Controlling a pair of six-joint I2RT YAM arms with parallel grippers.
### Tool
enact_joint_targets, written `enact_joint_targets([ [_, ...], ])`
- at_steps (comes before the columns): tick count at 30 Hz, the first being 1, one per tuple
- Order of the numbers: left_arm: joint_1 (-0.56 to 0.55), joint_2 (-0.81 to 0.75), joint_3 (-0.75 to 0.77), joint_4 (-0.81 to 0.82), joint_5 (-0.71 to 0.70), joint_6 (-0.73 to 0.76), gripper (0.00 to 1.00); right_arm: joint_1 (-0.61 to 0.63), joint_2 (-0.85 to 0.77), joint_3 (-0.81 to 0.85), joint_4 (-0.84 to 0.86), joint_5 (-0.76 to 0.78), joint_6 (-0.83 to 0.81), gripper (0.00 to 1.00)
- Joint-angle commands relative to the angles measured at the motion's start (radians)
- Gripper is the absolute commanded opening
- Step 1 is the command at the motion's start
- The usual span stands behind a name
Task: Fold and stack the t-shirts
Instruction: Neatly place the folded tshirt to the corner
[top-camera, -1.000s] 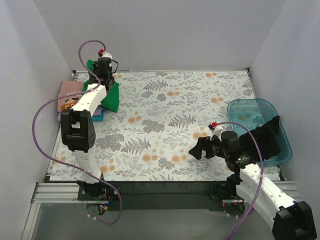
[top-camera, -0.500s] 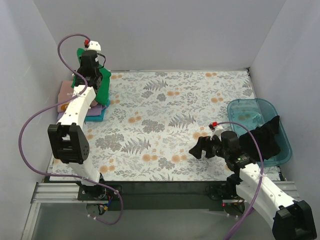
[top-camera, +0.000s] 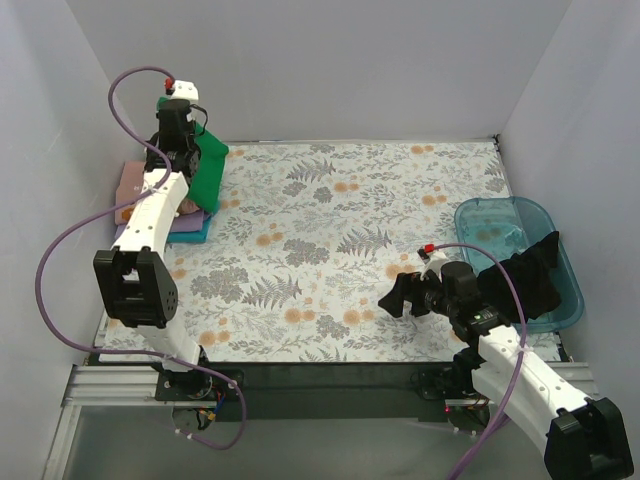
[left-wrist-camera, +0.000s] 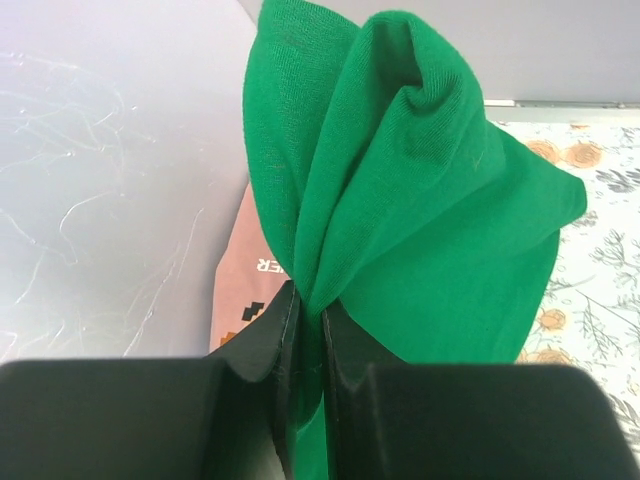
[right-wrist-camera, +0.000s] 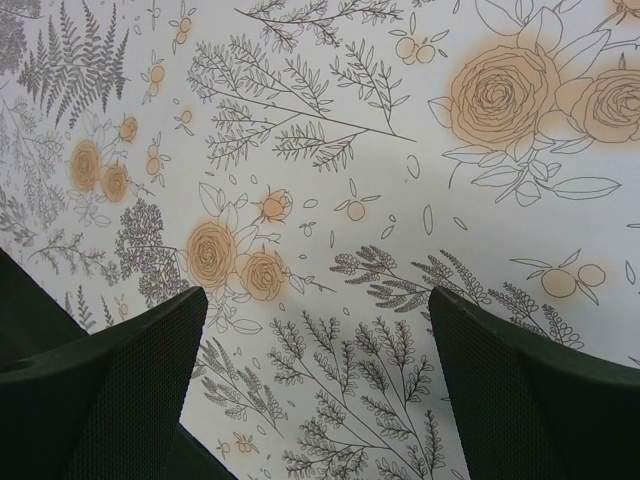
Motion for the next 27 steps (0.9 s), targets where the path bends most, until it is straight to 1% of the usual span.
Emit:
enact_joint_targets([
  [1, 0.032, -0.013, 0.043, 0.053, -0.029, -0.025, 0.00, 0.002, 0.008, -0.007, 0.039, 0.014, 0.006, 0.98],
  [5, 0.049, 0.029, 0.028, 0.077, -0.038, -0.026, 0.00, 0.002, 0.015, -0.005, 0.037, 0.018, 0.006, 0.98],
  [6, 0.086, 0.045, 0.024, 0.089, -0.044, -0.031, 0.00, 0.002, 0.017, -0.004, 0.037, 0.024, 0.004, 0.99],
  [9, 0.120, 0.097, 0.008, 0.154, -0.103, -0.005, 0.00, 0.002, 0.019, -0.007, 0.035, 0.046, 0.001, 0.98],
  [10, 0.125, 0.123, 0.000, 0.189, -0.160, 0.009, 0.00, 0.002, 0.017, -0.007, 0.035, 0.051, 0.001, 0.98],
  [11, 0.140, 0.131, -0.011, 0.262, -0.180, 0.023, 0.00, 0.002, 0.019, -0.007, 0.035, 0.057, -0.001, 0.98],
  [13, 0.157, 0.155, -0.038, 0.325, -0.223, 0.038, 0.00, 0.002, 0.031, -0.004, 0.035, 0.067, -0.001, 0.99],
  [15, 0.181, 0.187, -0.080, 0.433, -0.306, 0.056, 0.00, 0.002, 0.049, 0.001, 0.037, 0.074, 0.002, 0.98],
  [16, 0.187, 0.198, -0.151, 0.515, -0.344, 0.079, 0.00, 0.000, 0.055, 0.001, 0.037, 0.075, 0.006, 0.98],
  [17, 0.195, 0.226, -0.178, 0.645, -0.408, 0.104, 0.00, 0.002, 0.060, -0.002, 0.037, 0.074, 0.007, 0.98],
  [18, 0.198, 0.238, -0.195, 0.680, -0.420, 0.127, 0.00, 0.002, 0.071, -0.002, 0.040, 0.072, 0.009, 0.98],
  [20, 0.198, 0.273, -0.235, 0.727, -0.440, 0.127, 0.00, 0.002, 0.080, -0.001, 0.040, 0.080, 0.009, 0.98],
  [23, 0.201, 0.307, -0.215, 0.761, -0.489, 0.118, 0.00, 0.002, 0.081, 0.002, 0.037, 0.080, 0.009, 0.98],
  [24, 0.200, 0.330, -0.203, 0.767, -0.528, 0.118, 0.00, 0.002, 0.077, 0.001, 0.039, 0.086, 0.007, 0.98],
  [25, 0.200, 0.336, -0.190, 0.768, -0.538, 0.113, 0.04, 0.002, 0.074, -0.001, 0.037, 0.090, 0.009, 0.98],
  [26, 0.200, 0.342, -0.165, 0.748, -0.547, 0.104, 0.16, 0.002, 0.071, -0.001, 0.040, 0.094, 0.009, 0.98],
  [27, 0.201, 0.346, -0.155, 0.739, -0.555, 0.087, 0.50, 0.000, 0.068, -0.002, 0.039, 0.097, 0.010, 0.98],
])
